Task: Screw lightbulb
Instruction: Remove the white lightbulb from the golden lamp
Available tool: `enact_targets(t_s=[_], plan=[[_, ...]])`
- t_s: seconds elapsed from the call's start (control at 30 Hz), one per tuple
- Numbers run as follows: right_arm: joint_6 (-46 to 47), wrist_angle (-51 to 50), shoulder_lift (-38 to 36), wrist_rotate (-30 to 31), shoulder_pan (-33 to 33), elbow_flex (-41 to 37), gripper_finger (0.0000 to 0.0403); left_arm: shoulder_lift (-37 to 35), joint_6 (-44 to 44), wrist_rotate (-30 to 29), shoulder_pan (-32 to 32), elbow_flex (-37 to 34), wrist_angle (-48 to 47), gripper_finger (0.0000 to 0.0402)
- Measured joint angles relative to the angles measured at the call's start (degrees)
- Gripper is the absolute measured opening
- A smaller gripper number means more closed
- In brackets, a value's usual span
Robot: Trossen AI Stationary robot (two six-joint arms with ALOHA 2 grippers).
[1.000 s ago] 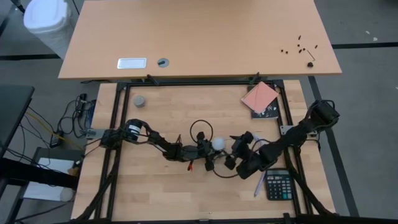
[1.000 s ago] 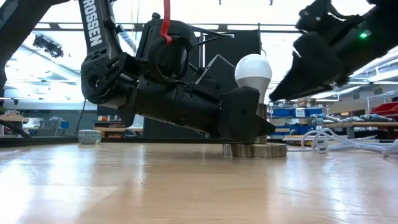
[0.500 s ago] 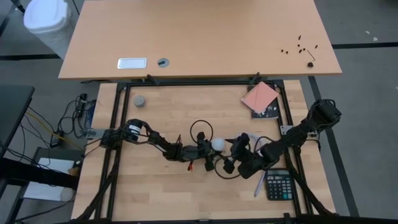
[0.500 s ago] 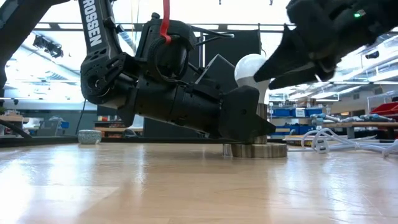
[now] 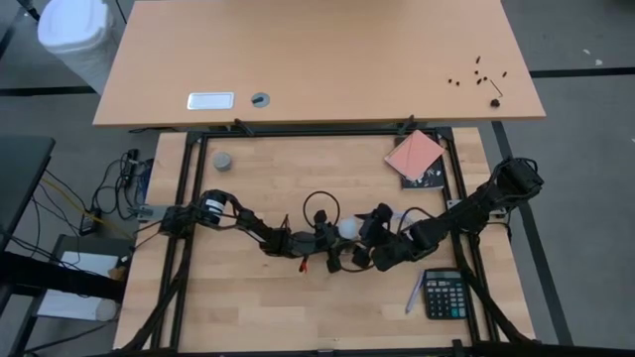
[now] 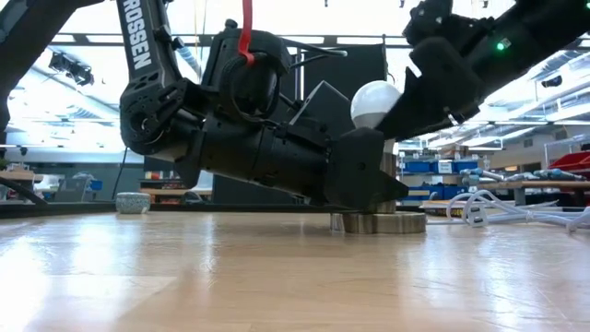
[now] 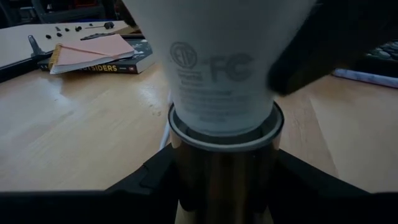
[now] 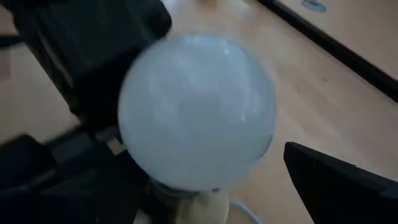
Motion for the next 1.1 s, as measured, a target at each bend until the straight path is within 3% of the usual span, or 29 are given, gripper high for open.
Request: enact_targets(t_s=[0.13, 0.3, 0.37, 0.47, 0.7, 0.93, 1.1], plan=[[4.8, -8.1, -0.2, -0.2, 0.4, 0.2, 0.0373, 0.0, 0.0, -0.4, 0.1, 0.0, -0.1, 0.0189], [26.2, -29.3, -1.2, -0.4, 2.2, -0.4, 0.0373, 0.0, 0.2, 0.0, -0.1, 0.0, -0.1, 0.0189], [30.4, -30.0, -1.6, -2.1, 3.1, -0.1, 0.0373, 0.0, 0.2, 0.2, -0.1, 0.0, -0.1, 0.0189], [26.3, -22.9, -1.1, -4.4, 5.0, -0.1, 0.0373, 0.0, 0.2, 0.2, -0.1, 0.0, -0.1, 0.0189], [9.5, -4.5, -1.1, -2.8, 4.6, -0.1, 0.0373, 0.0, 0.1, 0.2, -0.1, 0.0, 0.0, 0.0189], [-0.4, 2.8, -1.1, -3.0, 0.3, -0.1, 0.0373, 0.0, 0.1, 0.2, 0.0, 0.0, -0.1, 0.0189], [-0.8, 0.0, -1.1, -3.1, -1.5, 0.0, 0.0373, 0.0, 0.0, -0.3, 0.0, 0.0, -0.1, 0.0189]])
